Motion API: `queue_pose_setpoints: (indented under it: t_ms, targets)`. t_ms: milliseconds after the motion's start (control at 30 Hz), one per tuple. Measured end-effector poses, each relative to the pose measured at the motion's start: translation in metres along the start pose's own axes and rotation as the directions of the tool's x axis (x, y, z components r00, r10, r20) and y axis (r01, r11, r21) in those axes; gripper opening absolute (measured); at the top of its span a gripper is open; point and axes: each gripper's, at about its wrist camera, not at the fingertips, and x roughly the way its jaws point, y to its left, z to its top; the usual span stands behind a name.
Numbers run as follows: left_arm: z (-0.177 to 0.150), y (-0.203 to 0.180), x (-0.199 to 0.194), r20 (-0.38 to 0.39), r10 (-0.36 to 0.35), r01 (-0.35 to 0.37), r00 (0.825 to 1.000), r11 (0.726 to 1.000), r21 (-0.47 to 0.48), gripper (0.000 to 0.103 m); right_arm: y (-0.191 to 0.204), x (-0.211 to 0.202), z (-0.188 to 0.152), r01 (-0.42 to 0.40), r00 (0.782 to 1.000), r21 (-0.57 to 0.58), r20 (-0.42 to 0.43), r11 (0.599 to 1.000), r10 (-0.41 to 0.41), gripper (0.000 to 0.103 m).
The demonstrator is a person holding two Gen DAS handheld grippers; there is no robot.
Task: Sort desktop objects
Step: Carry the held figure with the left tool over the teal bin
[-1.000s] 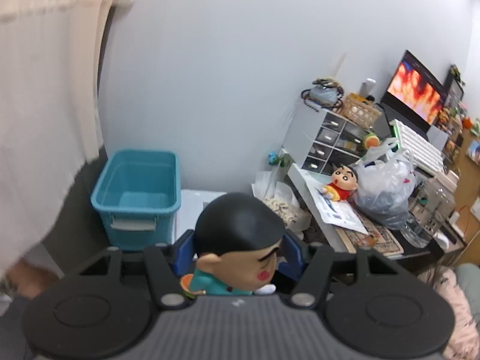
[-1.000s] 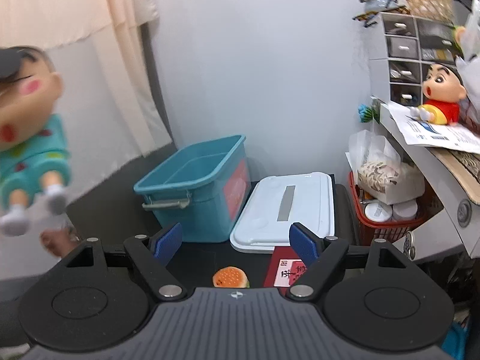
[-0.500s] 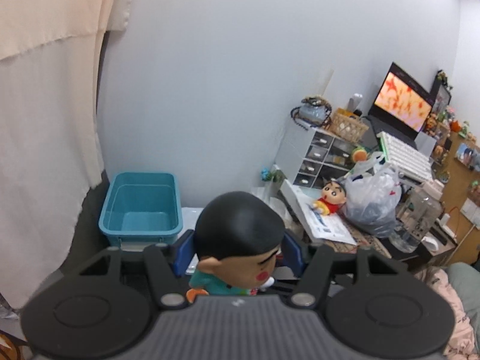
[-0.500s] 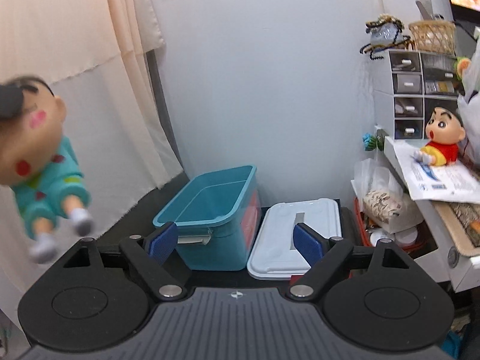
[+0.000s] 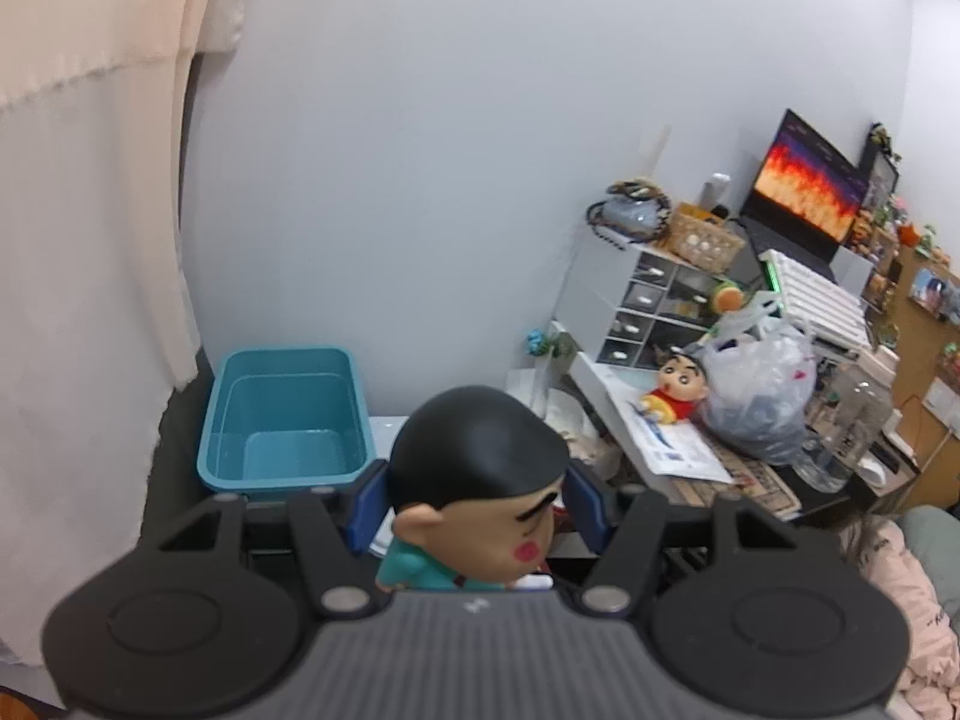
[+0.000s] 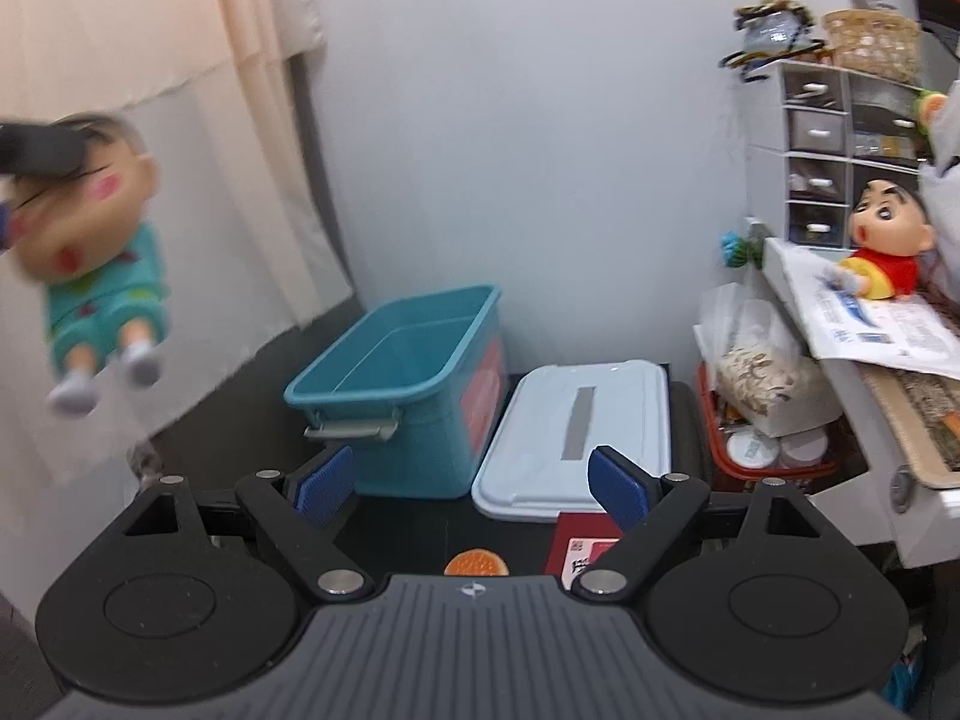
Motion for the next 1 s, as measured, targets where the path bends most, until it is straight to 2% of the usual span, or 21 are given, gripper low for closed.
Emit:
queue_pose_setpoints:
  t_ms: [467, 633, 900, 1000]
  targets:
    - [0.023, 0.043, 0.097, -0.073, 0.013, -0.013, 0.997, 1.0, 0.003, 0.065, 0.002, 0.046, -0.014, -0.118, 0.992, -0.083, -0.047, 0.99, 0.114, 0.089]
    - [0.031, 0.06, 0.128, -0.085, 0.01, -0.01, 0.996, 1.0, -0.001, 0.065, 0.001, 0.06, -0.017, -0.144, 0.987, -0.22, -0.1, 0.965, 0.125, 0.089]
    - [0.038, 0.086, 0.181, -0.117, 0.029, -0.028, 0.993, 1.0, 0.015, 0.065, -0.026, 0.086, -0.033, -0.172, 0.982, -0.087, -0.09, 0.981, 0.165, 0.089]
    - [0.041, 0.093, 0.198, -0.121, 0.038, -0.036, 0.992, 0.999, 0.022, 0.065, -0.024, 0.098, -0.04, -0.17, 0.982, -0.122, -0.104, 0.978, 0.158, 0.089]
